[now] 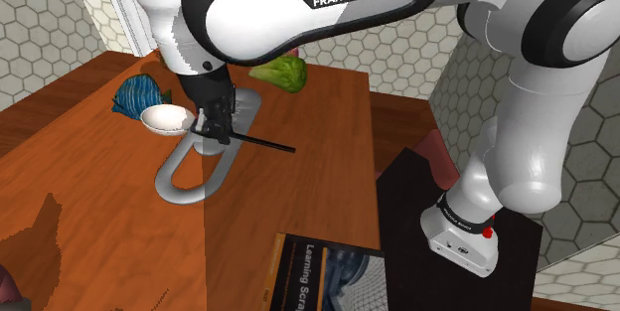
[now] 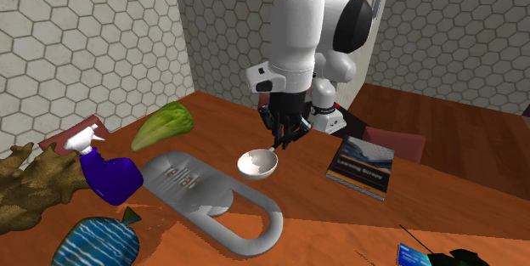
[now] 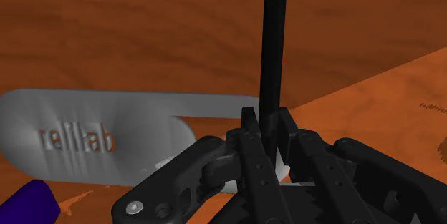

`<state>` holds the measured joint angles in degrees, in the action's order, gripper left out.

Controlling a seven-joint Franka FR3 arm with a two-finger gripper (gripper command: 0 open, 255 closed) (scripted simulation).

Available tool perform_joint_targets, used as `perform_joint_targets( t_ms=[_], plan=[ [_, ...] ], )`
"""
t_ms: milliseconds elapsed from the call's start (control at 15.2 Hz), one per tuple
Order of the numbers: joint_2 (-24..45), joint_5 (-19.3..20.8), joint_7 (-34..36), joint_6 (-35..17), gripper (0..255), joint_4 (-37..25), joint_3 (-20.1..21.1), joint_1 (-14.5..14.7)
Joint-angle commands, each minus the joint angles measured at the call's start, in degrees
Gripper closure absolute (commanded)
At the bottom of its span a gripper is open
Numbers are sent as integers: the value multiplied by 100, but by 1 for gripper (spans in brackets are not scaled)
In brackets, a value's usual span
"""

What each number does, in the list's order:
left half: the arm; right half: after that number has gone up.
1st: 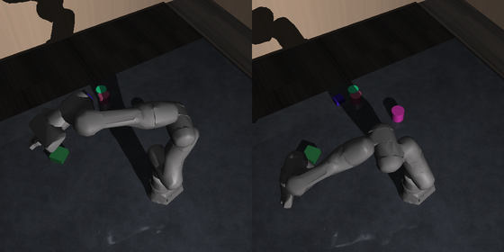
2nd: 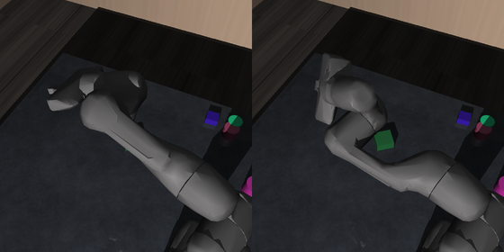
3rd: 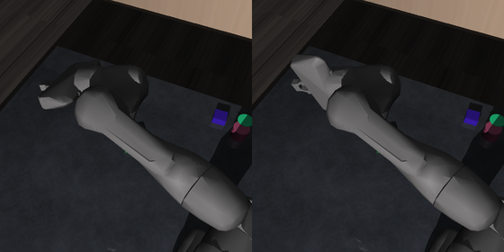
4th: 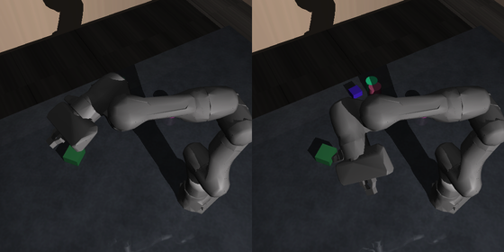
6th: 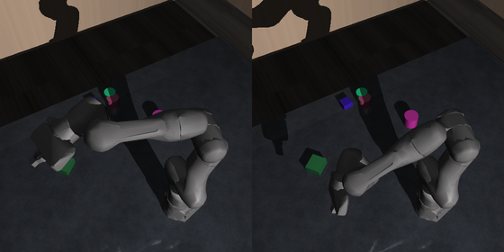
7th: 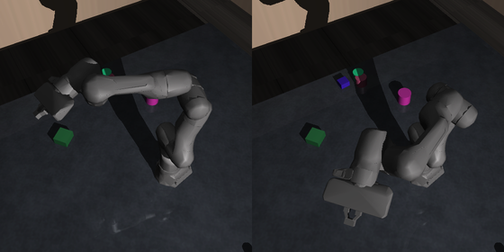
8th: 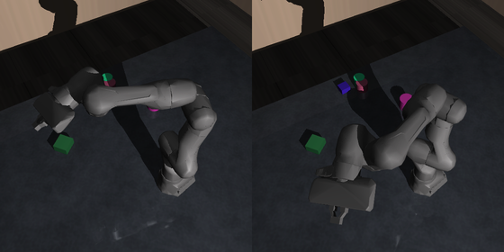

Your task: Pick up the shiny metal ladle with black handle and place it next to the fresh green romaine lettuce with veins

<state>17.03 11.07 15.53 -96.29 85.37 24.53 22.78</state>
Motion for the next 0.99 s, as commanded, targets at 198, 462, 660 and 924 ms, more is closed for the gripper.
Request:
perform_joint_targets(
  t_ms=[198, 462, 660, 924],
  plan=[
    [38, 8, -29, 403, 255, -439, 10, 42],
    [-344, -137, -283, 315, 255, -24, -43, -194],
    [-878, -336, -684, 94, 255, 648, -161, -514],
    [-1498, -545, -1249, -126, 255, 1389, -385, -859]
  ],
)
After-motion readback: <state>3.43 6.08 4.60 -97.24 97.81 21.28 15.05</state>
